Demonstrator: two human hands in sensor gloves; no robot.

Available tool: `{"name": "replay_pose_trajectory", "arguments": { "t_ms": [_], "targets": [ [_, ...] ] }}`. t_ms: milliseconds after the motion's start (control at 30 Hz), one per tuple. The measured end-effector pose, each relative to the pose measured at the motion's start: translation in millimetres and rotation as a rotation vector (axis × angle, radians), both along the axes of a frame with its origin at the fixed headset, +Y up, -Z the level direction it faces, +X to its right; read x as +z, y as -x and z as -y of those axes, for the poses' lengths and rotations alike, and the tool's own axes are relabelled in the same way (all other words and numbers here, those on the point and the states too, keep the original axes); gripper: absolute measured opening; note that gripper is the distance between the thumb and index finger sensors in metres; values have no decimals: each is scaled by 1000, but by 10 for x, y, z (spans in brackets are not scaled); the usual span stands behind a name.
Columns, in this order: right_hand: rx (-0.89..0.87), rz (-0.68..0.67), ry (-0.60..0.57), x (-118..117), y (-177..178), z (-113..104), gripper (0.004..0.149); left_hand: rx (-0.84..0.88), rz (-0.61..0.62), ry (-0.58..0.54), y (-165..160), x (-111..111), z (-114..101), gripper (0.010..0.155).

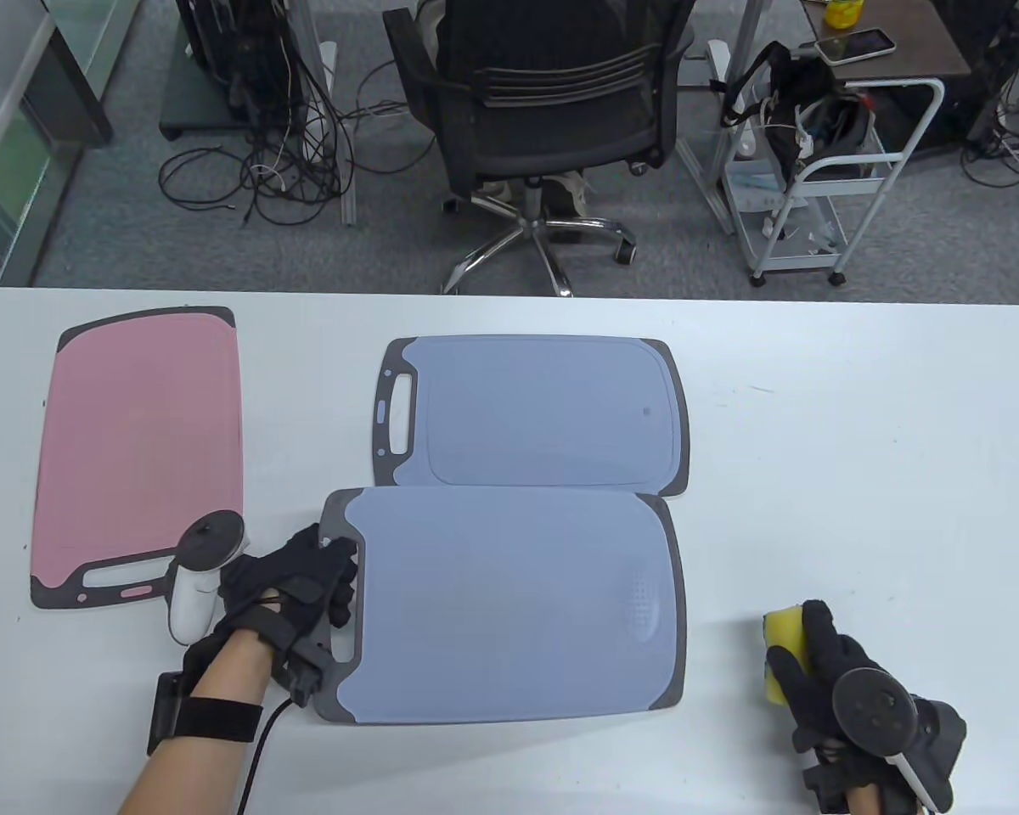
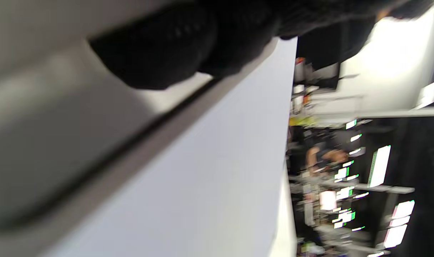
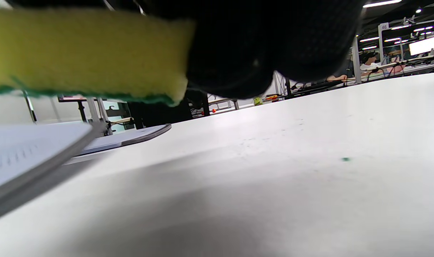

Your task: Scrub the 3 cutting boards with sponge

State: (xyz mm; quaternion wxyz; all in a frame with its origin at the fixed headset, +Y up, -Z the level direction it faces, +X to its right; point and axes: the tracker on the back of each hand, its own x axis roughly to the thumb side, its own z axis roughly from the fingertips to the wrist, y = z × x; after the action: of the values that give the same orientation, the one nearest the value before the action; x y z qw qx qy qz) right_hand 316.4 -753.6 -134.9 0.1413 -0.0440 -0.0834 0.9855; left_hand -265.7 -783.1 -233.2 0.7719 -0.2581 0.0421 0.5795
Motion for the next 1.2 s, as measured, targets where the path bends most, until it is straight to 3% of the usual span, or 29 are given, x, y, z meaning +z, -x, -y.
{"name": "replay_pose_trajectory", "arguments": {
  "t_ms": [133, 233, 333, 500, 667, 767, 900, 967, 1033, 1100, 1200],
  "targets": [
    [127, -90, -1, -128, 341, -104, 73, -142, 1, 21, -79, -21, 126, 51],
    [164, -177, 30, -347, 814, -200, 73, -226, -3, 36, -120, -12, 259, 51],
    [177, -251, 72, -646, 1434, -232, 73, -174, 4, 99, -128, -8, 323, 52],
    [225, -365, 137, -1073, 2545, -139, 73, -124, -16, 91, -188, 53, 382, 51],
    [272, -480, 168, -1256, 3554, -65, 73, -109, -25, 100, -232, 75, 398, 51],
    [316, -502, 168, -1292, 3819, -17, 72, -104, -28, 105, -236, 79, 397, 51],
    [331, -441, 188, -1376, 3601, 20, 71, -115, -31, 98, -250, 85, 398, 52],
    [369, -355, 215, -1414, 3198, 53, 71, -125, -33, 92, -257, 86, 394, 52],
    [359, -259, 240, -1416, 2706, 86, 71, -123, -34, 95, -254, 83, 401, 52],
    [320, -89, 282, -1376, 1949, 132, 70, -123, -35, 96, -254, 82, 403, 52],
    [305, 139, 329, -1242, 1100, 177, 70, -123, -36, 98, -257, 81, 403, 52]
  ]
}}
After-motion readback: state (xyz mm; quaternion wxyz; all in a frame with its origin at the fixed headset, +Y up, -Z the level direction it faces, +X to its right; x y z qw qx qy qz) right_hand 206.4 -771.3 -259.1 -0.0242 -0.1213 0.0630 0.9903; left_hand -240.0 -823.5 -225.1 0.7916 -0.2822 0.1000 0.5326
